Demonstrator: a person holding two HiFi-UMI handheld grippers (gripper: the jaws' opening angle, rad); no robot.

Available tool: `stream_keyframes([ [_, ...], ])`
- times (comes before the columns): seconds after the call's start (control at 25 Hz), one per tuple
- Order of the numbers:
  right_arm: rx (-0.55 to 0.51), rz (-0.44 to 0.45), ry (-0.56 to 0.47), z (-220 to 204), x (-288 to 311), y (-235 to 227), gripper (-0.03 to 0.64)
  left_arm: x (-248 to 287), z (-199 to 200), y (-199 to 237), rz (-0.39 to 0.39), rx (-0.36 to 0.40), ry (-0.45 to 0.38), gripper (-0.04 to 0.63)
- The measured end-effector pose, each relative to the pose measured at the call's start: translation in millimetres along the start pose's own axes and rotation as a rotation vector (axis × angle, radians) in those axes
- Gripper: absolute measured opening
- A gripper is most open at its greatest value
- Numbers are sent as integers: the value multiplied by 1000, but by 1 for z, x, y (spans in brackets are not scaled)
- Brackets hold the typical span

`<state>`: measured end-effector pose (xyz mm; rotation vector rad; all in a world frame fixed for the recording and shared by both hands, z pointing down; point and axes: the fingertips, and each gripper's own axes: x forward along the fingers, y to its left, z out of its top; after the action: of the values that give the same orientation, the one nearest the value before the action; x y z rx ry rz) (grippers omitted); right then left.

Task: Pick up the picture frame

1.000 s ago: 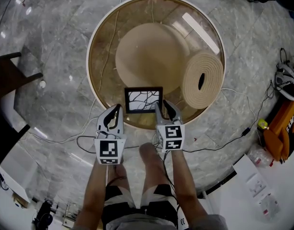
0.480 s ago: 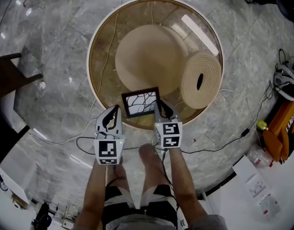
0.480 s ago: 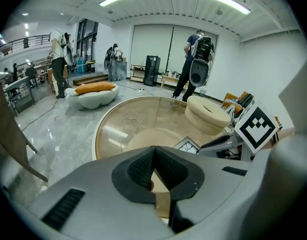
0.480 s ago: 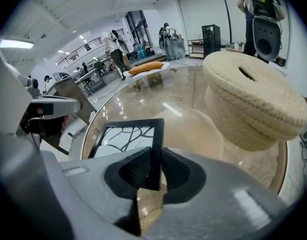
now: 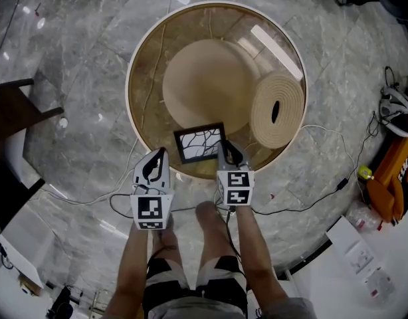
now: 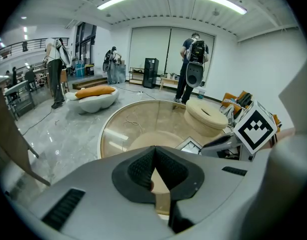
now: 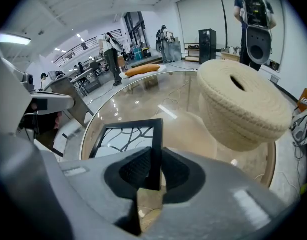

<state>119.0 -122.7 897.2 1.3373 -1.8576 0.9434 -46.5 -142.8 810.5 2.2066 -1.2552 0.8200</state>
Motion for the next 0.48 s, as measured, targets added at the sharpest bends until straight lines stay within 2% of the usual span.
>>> stream_keyframes([
  [0.2, 2, -11, -58, 19, -22, 7, 64, -15, 16, 2, 4, 18, -21, 18],
  [0.48, 8, -23, -134, 58, -67, 17, 64, -49, 59, 0, 3, 50, -73, 18],
])
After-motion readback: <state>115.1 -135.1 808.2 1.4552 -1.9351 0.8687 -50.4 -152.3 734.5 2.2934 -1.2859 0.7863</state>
